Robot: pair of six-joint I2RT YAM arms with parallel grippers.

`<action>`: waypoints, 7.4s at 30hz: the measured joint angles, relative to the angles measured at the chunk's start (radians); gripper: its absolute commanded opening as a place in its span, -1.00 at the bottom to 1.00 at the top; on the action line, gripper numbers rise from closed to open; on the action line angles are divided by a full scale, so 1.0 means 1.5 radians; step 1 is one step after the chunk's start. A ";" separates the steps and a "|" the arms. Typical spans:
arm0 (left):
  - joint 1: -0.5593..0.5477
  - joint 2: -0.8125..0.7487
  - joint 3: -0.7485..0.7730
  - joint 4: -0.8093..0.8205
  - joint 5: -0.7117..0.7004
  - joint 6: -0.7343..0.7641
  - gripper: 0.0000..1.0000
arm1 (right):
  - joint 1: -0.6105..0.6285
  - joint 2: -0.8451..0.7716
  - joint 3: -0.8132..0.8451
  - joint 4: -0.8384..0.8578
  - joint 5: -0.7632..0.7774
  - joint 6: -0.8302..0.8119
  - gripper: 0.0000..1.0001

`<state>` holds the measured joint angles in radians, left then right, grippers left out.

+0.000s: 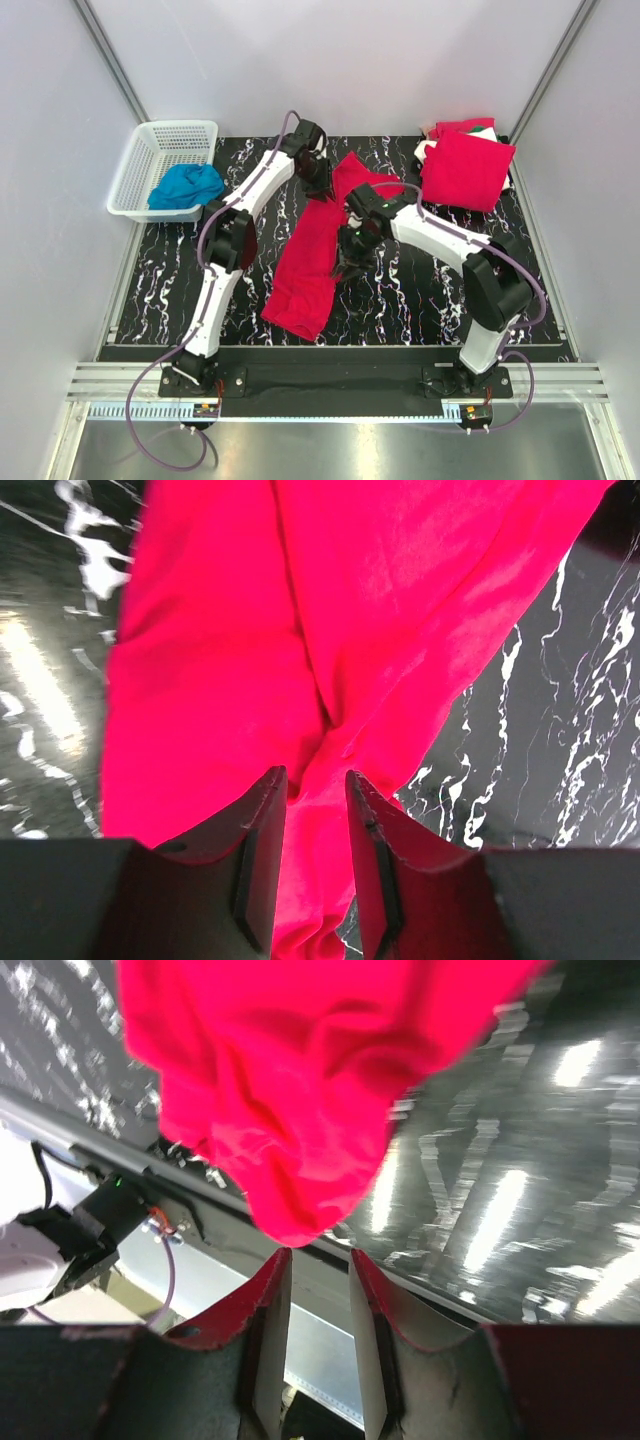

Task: Fold and stack the t-shirts
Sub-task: Fold the tshirt

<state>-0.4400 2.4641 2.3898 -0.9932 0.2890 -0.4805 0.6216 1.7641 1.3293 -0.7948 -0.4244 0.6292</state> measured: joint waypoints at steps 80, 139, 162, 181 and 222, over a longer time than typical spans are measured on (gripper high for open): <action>0.044 0.094 0.022 0.003 -0.106 0.007 -0.80 | 0.046 0.060 -0.140 -0.020 0.114 0.156 -0.84; -0.167 -0.437 -0.711 0.100 -0.129 0.028 -0.45 | -0.178 0.582 0.925 -0.226 0.131 -0.173 -0.35; -0.184 -0.437 -0.792 0.147 -0.123 0.018 -1.00 | -0.178 0.673 0.932 -0.205 0.162 -0.190 -0.91; -0.207 -0.456 -0.862 0.202 -0.106 0.000 -1.00 | -0.201 0.700 0.966 -0.140 0.157 -0.184 -1.00; -0.175 -0.575 -0.923 0.202 -0.132 -0.026 -0.31 | -0.233 0.403 0.629 -0.113 0.130 -0.207 -0.18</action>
<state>-0.7021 1.6024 1.0050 -0.6899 0.0910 -0.5198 0.2714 2.3692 2.2734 -0.9649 -0.2291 0.3191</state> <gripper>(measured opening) 0.333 0.405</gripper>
